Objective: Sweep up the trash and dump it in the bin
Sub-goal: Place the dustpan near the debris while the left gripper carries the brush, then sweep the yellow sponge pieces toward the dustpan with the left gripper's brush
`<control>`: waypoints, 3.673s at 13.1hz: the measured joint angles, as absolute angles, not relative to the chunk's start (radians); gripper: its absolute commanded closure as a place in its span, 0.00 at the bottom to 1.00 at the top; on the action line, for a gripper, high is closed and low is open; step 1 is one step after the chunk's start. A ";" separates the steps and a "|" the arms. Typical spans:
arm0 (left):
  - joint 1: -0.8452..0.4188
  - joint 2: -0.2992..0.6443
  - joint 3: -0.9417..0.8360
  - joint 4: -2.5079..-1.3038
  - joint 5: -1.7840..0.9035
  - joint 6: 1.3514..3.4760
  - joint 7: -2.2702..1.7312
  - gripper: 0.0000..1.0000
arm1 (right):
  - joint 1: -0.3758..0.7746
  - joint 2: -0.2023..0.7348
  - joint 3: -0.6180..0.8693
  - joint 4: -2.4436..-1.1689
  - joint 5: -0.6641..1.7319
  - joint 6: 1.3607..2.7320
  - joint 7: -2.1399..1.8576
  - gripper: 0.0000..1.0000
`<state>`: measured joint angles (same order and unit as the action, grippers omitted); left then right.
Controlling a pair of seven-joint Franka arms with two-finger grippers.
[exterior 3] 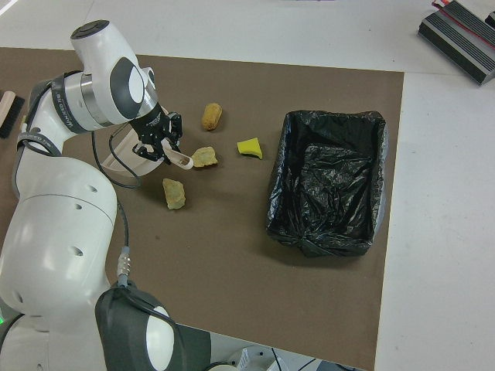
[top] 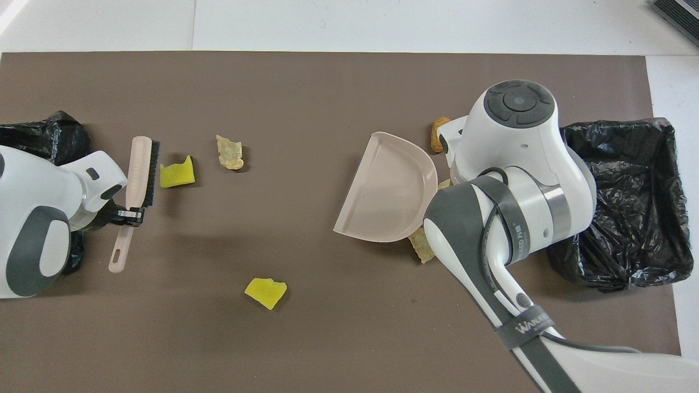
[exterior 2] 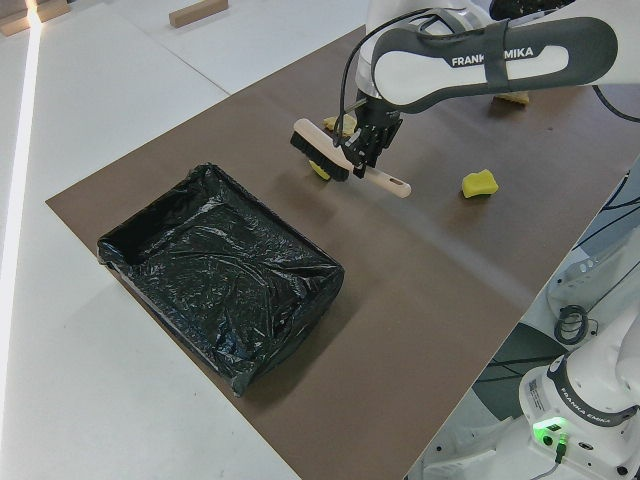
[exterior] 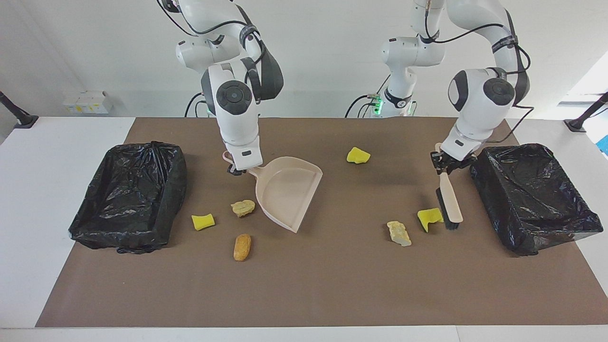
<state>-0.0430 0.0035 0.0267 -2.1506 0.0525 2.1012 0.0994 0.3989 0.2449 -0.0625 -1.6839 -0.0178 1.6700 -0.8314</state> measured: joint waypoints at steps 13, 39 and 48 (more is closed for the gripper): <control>-0.180 0.169 -0.020 -2.071 0.012 2.188 0.182 1.00 | 0.575 0.150 -0.052 -2.012 -0.105 1.986 -0.841 1.00; -0.463 0.256 -0.016 -1.815 0.113 1.787 0.347 1.00 | 0.596 0.191 -0.052 -2.004 -0.105 2.004 -0.739 1.00; -0.376 0.148 -0.007 -2.034 -0.017 1.983 0.077 1.00 | 0.596 0.191 -0.052 -2.004 -0.105 2.004 -0.739 1.00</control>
<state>-0.3765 0.1478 -0.0071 -2.0335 -0.0172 1.9835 0.0765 0.5964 0.1907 -0.0521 -2.0038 -0.1049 2.0042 -0.7386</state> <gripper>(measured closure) 0.740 0.674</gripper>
